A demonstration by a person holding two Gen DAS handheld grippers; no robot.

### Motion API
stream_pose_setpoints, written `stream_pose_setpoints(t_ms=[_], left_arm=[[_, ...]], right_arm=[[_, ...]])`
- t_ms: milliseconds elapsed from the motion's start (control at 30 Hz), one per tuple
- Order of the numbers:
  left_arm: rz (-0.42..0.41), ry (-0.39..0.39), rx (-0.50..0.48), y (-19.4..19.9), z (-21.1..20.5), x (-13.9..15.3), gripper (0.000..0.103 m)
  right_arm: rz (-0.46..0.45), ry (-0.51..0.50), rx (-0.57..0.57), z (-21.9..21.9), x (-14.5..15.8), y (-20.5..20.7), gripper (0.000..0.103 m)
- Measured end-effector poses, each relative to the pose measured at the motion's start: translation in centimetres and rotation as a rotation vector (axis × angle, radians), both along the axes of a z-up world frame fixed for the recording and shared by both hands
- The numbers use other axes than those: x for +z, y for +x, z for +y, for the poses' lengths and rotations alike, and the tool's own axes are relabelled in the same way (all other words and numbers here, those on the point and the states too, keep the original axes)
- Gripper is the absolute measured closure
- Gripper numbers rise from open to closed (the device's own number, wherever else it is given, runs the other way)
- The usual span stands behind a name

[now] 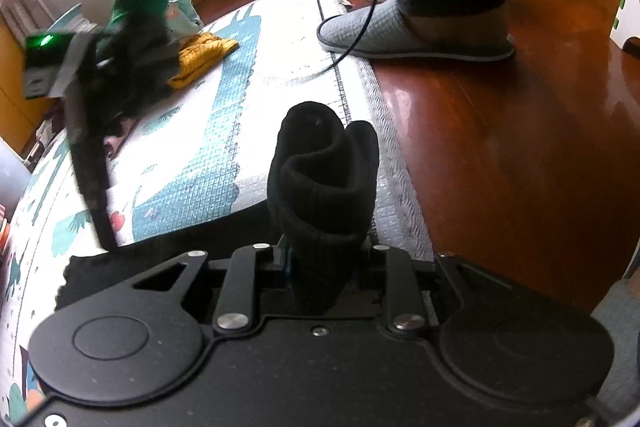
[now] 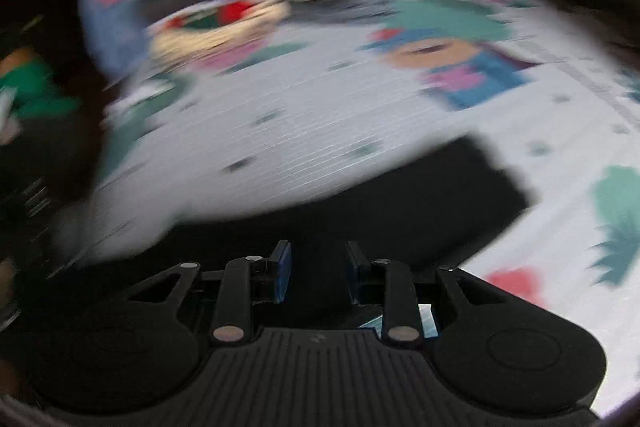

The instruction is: Fold clothes

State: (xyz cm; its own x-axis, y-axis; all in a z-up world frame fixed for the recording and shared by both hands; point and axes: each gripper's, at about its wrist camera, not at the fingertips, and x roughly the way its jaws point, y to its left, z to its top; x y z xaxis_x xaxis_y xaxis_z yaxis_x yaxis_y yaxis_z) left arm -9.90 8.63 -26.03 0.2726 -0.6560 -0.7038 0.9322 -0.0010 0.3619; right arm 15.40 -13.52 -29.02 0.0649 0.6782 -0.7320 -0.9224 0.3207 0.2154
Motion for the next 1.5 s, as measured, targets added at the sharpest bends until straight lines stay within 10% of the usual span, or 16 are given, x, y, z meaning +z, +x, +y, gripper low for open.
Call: stream_pose_setpoints(t_ms=[500, 633, 800, 1067, 1267, 1500], left_arm=[[0.118, -0.207, 0.099, 6.7, 0.4, 8.1, 0.081], [0.168, -0.304, 0.167, 11.8, 1.8, 10.8, 0.081], [0.321, -0.444, 0.293, 18.8, 4.2, 11.2, 0.081], [0.543, -0.553, 0.464, 28.7, 6.5, 8.7, 0.081], [0.479, -0.423, 0.21, 19.5, 2.8, 11.0, 0.081], [0.226, -0.1, -0.019, 5.1, -1.1, 4.7, 0.081]], right_arm=[[0.265, 0.039, -0.065, -1.3, -4.5, 0.2, 0.073], [0.415, 0.093, -0.124, -2.2, -4.7, 2.0, 0.073], [0.82, 0.296, -0.422, -6.7, -7.4, 5.8, 0.07], [0.969, 0.424, -0.582, -9.0, -8.8, 6.9, 0.064], [0.817, 0.36, -0.423, -7.1, -6.0, 7.6, 0.064], [0.617, 0.191, -0.171, 0.4, -5.0, 6.3, 0.064]])
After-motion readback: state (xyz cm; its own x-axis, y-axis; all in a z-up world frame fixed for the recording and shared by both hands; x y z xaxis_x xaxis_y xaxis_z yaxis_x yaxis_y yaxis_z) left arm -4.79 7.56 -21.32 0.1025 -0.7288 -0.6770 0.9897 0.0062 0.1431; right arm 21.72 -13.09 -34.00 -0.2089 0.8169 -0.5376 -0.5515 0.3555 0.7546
